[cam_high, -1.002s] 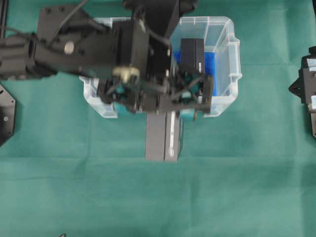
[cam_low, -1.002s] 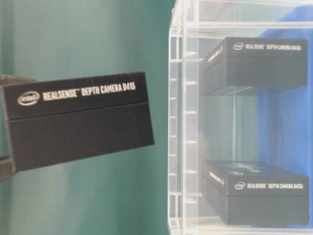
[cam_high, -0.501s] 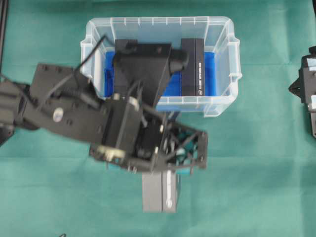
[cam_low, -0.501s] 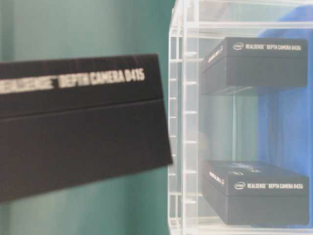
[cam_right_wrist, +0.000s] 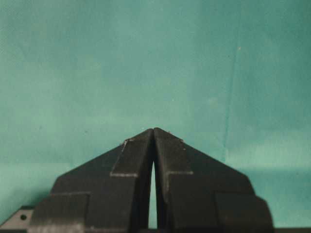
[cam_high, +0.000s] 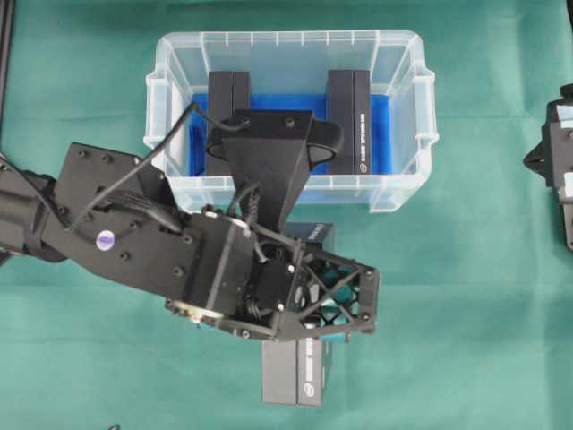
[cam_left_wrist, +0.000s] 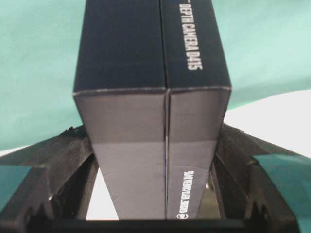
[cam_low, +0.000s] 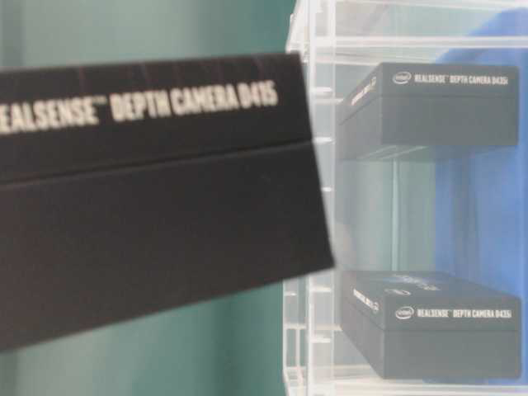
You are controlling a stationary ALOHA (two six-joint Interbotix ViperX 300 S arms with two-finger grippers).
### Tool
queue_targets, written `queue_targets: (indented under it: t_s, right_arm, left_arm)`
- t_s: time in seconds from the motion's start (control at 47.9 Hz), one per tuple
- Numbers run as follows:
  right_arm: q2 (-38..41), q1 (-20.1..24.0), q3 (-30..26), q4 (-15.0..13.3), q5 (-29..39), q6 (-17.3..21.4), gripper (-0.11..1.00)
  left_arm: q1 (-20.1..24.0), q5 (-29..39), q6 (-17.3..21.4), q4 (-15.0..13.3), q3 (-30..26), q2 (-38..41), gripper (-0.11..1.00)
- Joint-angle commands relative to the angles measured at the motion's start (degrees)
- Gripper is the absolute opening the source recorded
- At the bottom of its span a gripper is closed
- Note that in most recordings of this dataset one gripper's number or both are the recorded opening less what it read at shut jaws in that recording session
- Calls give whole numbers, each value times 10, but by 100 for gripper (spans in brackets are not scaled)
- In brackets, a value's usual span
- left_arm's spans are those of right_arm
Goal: Take the box out of the case with the left arm.
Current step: 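Lower the box onto the cloth in front of the case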
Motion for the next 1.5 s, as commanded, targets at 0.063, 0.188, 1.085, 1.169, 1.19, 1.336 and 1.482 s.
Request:
queue_targets:
  t_s: [0.063,0.188,1.085,1.169,1.19,1.336,1.482]
  right_arm:
    - [2,-1,-16,1,0,1,7]
    - [2,-1,-16,0,0,0,7]
    - [3,-1,-16,-2,0,-1,7]
    - [2,-1,-16,-2,0,-1,7]
    - [2,-1,-16,-2,0,-1,7]
    - [2,-1,-16,-2,0,-1,7]
    - [2,-1,-16,-1,0,-1,7]
  left_arm:
    - [0,-4,1,3,6,-13,62]
    - [0,-12,2,3,34,-11,62]
    - [11,-292,4,-25,323,-18,62]
    - [12,-306,4,-25,330,-19,62]
    - [12,-308,4,-25,332,-20,62]
    - [12,-316,4,-27,338,-22,62]
    - [14,-316,4,-35,337,-22,62]
